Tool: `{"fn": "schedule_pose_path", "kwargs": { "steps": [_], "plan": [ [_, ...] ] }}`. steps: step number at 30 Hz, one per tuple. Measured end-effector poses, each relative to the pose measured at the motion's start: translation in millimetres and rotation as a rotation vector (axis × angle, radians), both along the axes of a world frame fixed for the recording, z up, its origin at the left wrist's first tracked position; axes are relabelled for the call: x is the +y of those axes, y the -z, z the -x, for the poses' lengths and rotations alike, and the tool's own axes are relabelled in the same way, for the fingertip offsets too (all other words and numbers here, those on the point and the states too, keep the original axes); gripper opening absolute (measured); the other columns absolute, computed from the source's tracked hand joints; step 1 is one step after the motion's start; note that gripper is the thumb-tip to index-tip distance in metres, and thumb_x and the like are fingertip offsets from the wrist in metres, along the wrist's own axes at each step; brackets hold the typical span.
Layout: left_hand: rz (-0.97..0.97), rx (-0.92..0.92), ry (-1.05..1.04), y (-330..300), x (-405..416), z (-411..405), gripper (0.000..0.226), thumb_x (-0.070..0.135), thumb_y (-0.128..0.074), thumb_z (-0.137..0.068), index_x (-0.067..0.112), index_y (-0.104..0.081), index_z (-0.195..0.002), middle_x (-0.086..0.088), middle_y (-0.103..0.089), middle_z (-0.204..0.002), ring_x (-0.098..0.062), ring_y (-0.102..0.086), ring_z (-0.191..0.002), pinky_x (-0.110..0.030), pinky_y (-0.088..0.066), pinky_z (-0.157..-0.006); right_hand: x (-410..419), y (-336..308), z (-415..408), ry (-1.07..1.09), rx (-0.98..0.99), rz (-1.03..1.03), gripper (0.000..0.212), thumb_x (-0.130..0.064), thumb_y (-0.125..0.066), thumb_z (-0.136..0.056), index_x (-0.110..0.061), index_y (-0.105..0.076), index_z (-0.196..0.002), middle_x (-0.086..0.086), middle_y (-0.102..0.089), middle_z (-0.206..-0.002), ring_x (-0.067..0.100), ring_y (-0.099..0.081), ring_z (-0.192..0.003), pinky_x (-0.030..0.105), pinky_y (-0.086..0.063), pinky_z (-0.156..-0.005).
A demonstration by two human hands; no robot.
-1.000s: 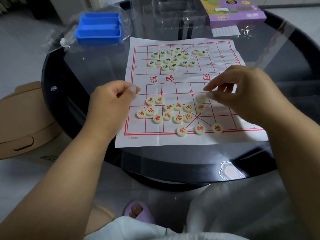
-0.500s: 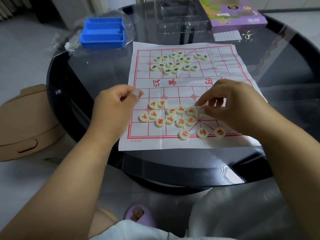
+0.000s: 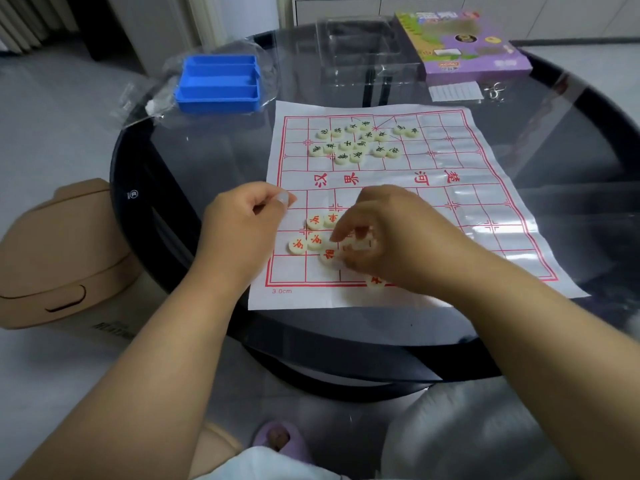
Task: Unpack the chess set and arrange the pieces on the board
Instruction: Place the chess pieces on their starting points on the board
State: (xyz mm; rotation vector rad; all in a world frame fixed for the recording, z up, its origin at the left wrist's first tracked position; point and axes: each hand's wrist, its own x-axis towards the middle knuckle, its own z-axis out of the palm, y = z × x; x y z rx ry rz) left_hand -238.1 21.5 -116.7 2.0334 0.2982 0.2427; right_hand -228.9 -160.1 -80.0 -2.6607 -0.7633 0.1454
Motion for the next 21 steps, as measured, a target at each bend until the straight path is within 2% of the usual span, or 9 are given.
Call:
{"fn": "schedule_pose_path", "kwargs": {
  "steps": [4, 7, 10, 12, 17, 19, 21],
  "plan": [
    [-0.011, 0.004, 0.001, -1.2, 0.1, 0.2, 0.015, 0.032, -0.055, -0.096, 0.030, -0.069, -0.093, 0.019, -0.069, -0.091, -0.003, -0.069, -0.071, -0.025, -0.059, -0.058, 10.3, 10.5, 0.7, -0.012, -0.059, 0.041, 0.028, -0.043, -0.065, -0.083, -0.032, -0.067, -0.109, -0.009, -0.056, -0.101, 0.010, -0.045, -0.092, 0.028, -0.042, -0.084],
    [-0.012, 0.007, 0.005, -1.6, -0.2, 0.7, 0.015, 0.032, -0.055, -0.096, 0.028, -0.069, -0.094, 0.020, -0.068, -0.090, -0.003, -0.069, -0.071, -0.028, -0.060, -0.060, 6.9, 7.2, 1.5, -0.026, -0.043, 0.027, 0.025, -0.039, -0.065, -0.084, -0.030, -0.067, -0.107, -0.009, -0.054, -0.098, 0.011, -0.047, -0.093, 0.027, -0.041, -0.082],
    [-0.012, 0.014, 0.012, -2.0, -0.6, 1.1, 0.014, 0.033, -0.055, -0.096, 0.028, -0.069, -0.094, 0.021, -0.068, -0.089, -0.001, -0.069, -0.070, -0.031, -0.061, -0.060, -3.9, 1.6, 7.7, -0.046, 0.019, -0.048, 0.024, -0.038, -0.069, -0.080, -0.030, -0.069, -0.102, -0.010, -0.054, -0.095, 0.007, -0.046, -0.086, 0.025, -0.043, -0.076],
    [-0.013, 0.013, 0.012, -2.2, -0.5, 1.0, 0.015, 0.033, -0.055, -0.096, 0.027, -0.069, -0.095, 0.020, -0.069, -0.091, -0.004, -0.070, -0.072, -0.033, -0.061, -0.061, -8.2, 3.1, 12.4, -0.075, 0.024, -0.049, 0.022, -0.038, -0.071, -0.078, -0.030, -0.070, -0.099, -0.010, -0.054, -0.093, 0.006, -0.045, -0.084, 0.023, -0.038, -0.073],
    [-0.017, 0.007, 0.013, -2.4, -0.9, 1.2, 0.015, 0.032, -0.055, -0.096, 0.027, -0.068, -0.095, 0.020, -0.068, -0.092, -0.006, -0.070, -0.074, -0.028, -0.060, -0.061, -7.3, 11.0, 16.1, -0.103, 0.015, -0.027, 0.023, -0.037, -0.070, -0.079, -0.031, -0.069, -0.101, -0.009, -0.057, -0.097, 0.008, -0.049, -0.094, 0.028, -0.043, -0.084],
    [-0.018, 0.004, 0.012, -2.2, -0.6, 1.0, 0.015, 0.032, -0.055, -0.096, 0.027, -0.068, -0.095, 0.020, -0.068, -0.092, -0.005, -0.070, -0.073, -0.027, -0.060, -0.060, -7.5, 9.6, 14.6, -0.106, -0.008, -0.026, 0.026, -0.039, -0.071, -0.078, -0.031, -0.069, -0.103, -0.008, -0.057, -0.096, 0.008, -0.048, -0.091, 0.028, -0.042, -0.082],
    [-0.021, 0.004, 0.015, -1.8, -0.5, 0.5, 0.014, 0.032, -0.055, -0.096, 0.028, -0.068, -0.096, 0.020, -0.068, -0.092, -0.004, -0.069, -0.073, -0.025, -0.059, -0.058, -11.8, 4.2, 11.3, -0.086, -0.026, -0.045, 0.030, -0.039, -0.073, -0.076, -0.032, -0.069, -0.105, -0.011, -0.055, -0.092, 0.005, -0.047, -0.082, 0.021, -0.041, -0.072]
  ]
}}
